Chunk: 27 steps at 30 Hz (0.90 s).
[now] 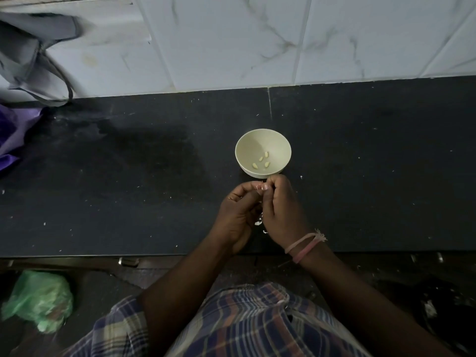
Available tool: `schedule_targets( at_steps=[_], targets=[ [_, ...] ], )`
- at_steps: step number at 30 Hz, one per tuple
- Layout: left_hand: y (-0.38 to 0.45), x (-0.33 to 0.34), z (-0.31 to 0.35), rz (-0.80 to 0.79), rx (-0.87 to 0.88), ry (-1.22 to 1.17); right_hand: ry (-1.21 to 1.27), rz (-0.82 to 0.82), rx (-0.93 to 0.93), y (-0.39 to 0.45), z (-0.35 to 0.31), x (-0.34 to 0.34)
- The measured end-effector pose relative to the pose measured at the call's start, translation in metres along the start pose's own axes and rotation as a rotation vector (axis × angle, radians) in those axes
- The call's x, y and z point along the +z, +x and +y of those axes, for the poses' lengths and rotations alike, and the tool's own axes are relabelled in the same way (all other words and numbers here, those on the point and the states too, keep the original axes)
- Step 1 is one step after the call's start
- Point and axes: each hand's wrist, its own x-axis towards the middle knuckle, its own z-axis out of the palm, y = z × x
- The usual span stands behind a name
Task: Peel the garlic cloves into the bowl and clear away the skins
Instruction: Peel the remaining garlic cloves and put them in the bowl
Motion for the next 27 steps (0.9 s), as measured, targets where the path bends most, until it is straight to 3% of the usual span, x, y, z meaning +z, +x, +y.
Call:
schedule_targets(
  at_steps=[12,20,25,27],
  targets=[
    [0.004,-0.007,-0.006,-0.026,-0.039,-0.046,0.055,0.046,0.042,-0.002,-0.002,-0.001],
    [0.004,-0.005,-0.003,0.075,-0.042,-0.249,0.400,0.192,0.270,0.005,-0.007,-0.011],
    [0.005,-0.004,-0.002,0.126,-0.038,-0.257,0.288,0.200,0.213,0.004,0.003,-0.013],
    [0.006,-0.004,-0.002,0.134,-0.034,-0.256,0.171,0.078,0.186,0.003,0.006,-0.013]
  ],
)
